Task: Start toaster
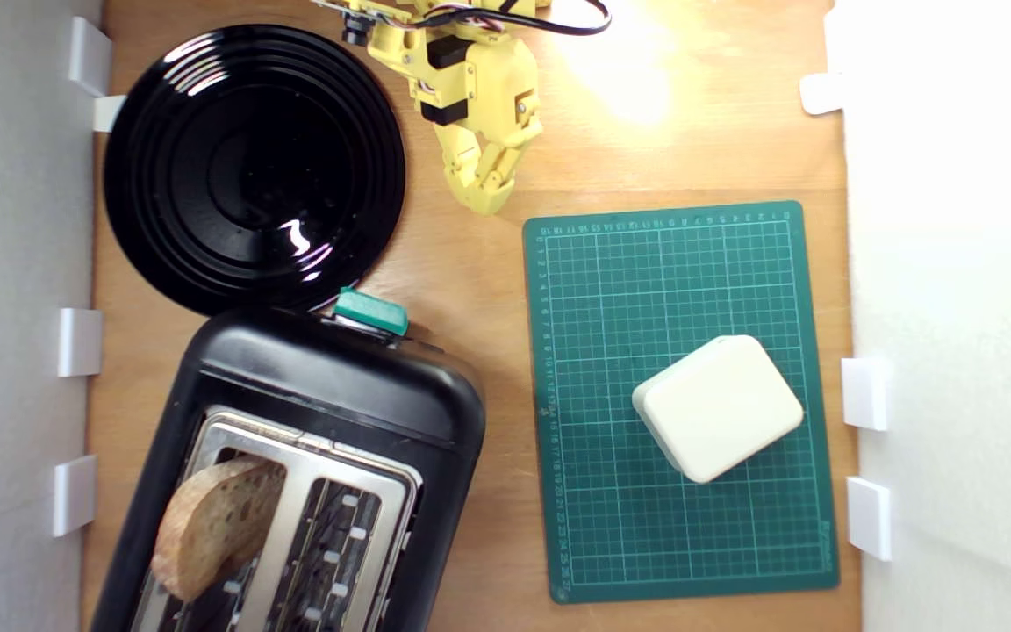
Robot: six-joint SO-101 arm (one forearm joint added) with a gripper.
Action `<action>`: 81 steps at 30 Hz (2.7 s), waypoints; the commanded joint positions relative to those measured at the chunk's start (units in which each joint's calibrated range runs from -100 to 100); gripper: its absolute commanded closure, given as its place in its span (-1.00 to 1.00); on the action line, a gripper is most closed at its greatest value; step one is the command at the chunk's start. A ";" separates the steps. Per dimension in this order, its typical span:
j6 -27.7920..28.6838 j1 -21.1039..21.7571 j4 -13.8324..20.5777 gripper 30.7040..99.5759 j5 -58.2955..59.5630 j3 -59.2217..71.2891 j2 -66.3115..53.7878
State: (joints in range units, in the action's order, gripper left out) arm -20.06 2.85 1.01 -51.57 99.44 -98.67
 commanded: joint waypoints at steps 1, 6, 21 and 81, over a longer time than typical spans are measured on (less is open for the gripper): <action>0.17 -0.07 0.58 0.98 1.25 0.28 -0.58; 0.17 -0.07 0.58 0.98 1.25 0.28 -0.58; 0.17 -0.07 0.58 0.98 1.25 0.28 -0.58; -0.20 -0.94 0.77 0.98 1.25 0.28 -0.67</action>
State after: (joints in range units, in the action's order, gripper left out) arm -20.06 2.67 1.01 -51.57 99.44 -98.67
